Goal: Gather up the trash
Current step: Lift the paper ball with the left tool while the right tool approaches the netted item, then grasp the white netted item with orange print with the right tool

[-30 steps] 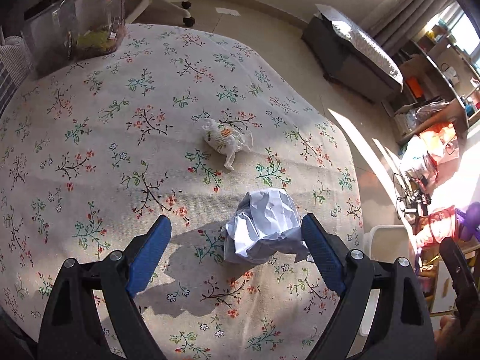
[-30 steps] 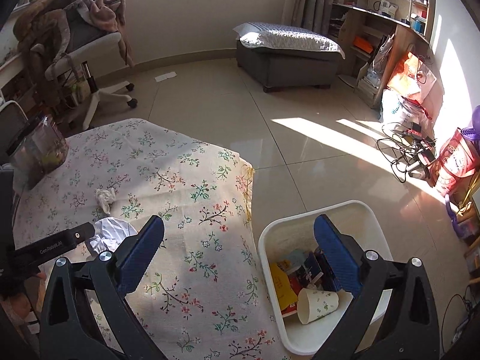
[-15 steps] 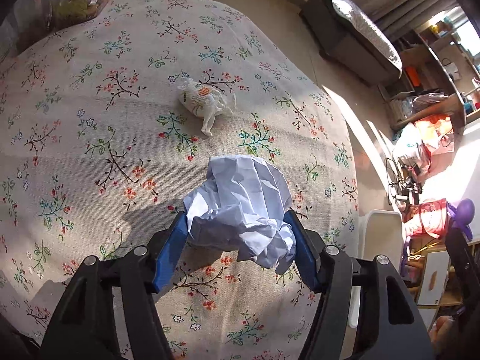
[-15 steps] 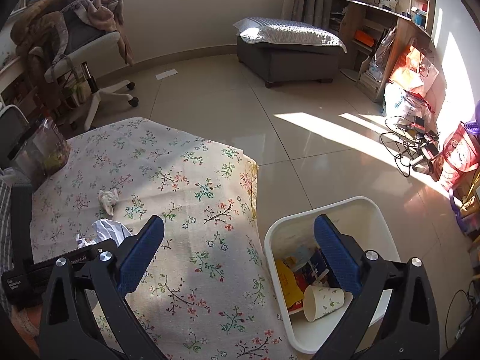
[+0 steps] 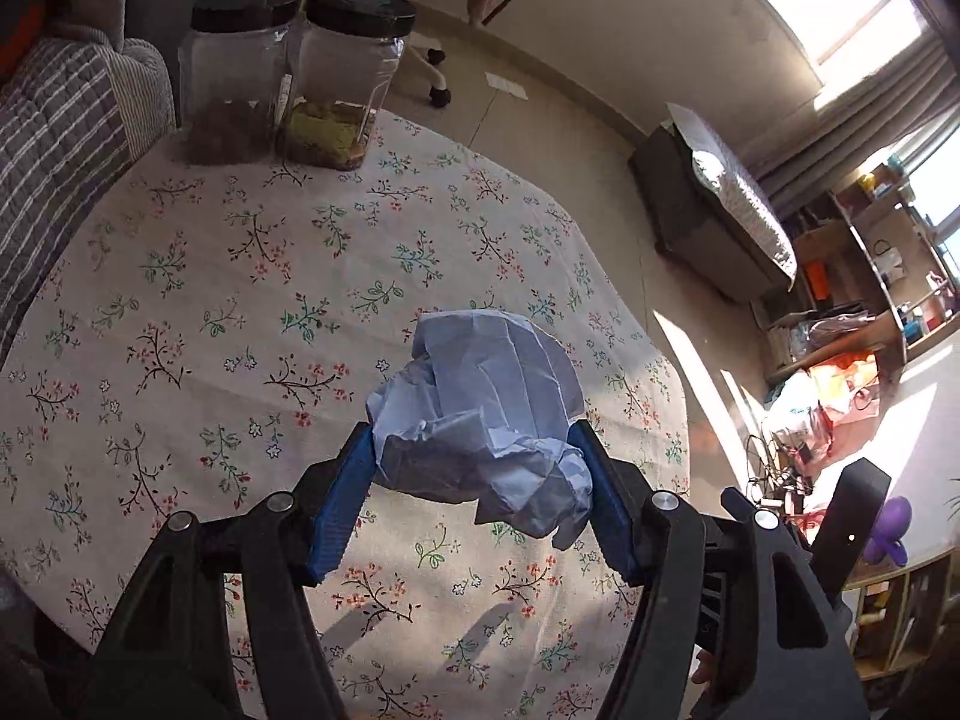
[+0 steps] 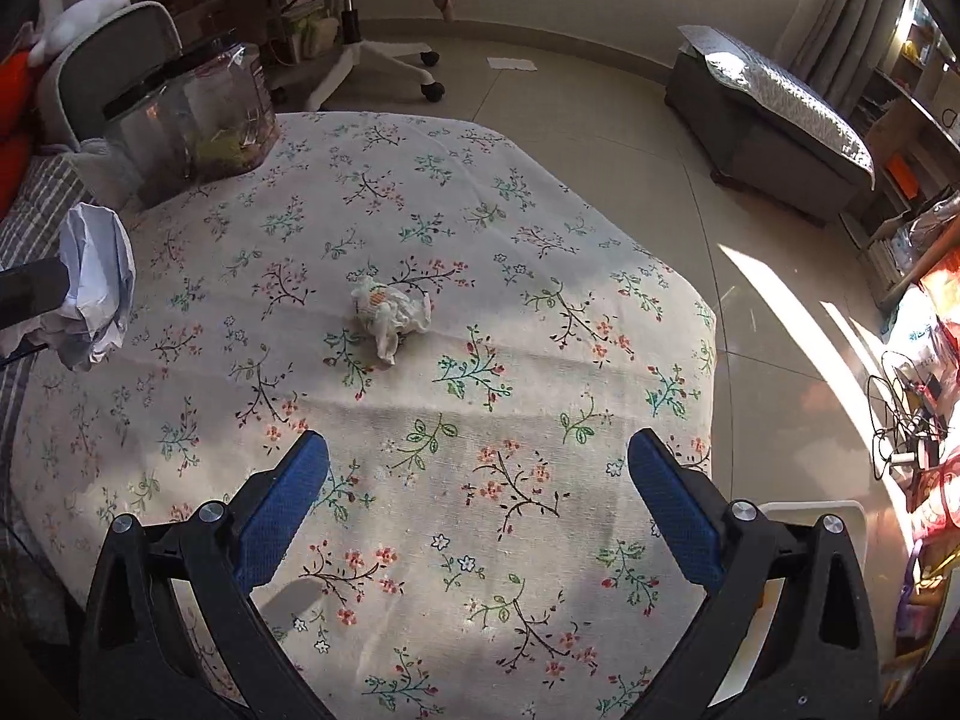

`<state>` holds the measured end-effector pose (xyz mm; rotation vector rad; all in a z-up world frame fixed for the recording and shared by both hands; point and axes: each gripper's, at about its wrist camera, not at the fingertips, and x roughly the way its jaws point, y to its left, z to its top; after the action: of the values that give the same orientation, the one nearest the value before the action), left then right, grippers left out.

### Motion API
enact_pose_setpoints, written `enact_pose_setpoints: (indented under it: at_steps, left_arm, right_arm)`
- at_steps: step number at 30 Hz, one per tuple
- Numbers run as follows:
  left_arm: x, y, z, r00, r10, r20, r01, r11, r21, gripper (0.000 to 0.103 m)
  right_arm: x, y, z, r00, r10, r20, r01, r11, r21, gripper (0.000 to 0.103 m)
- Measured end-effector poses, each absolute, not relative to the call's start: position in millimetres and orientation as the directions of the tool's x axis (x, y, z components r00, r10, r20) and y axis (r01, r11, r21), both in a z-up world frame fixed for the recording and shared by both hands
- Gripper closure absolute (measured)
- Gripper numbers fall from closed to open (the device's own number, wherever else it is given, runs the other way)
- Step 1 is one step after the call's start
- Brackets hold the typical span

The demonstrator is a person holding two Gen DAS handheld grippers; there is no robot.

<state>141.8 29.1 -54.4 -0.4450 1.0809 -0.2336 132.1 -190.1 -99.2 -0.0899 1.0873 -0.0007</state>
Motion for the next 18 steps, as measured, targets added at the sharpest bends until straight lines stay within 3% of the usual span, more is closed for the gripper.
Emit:
enact_pose_setpoints:
  at_steps: [4, 9, 18]
  left_arm:
    - [147, 66, -42, 0.490, -0.416, -0.766, -0.077, 0.854, -0.514, 0.038]
    - [147, 104, -22, 0.562, -0.361, -0.744, -0.102, 0.863, -0.496, 0.038]
    - [149, 143, -28, 0.580, -0.273, -0.768, -0.167, 0.882, -0.440, 0.038]
  right_arm:
    - [166, -163, -118, 0.444, -0.002, -0.896, -0.107, 0.993, -0.055, 0.007]
    - [199, -144, -144, 0.430, -0.027, -0.902, -0.142, 0.985, -0.097, 0.008]
    - [232, -135, -175, 0.387, -0.032, -0.921, -0.131, 0.987, -0.089, 0.026]
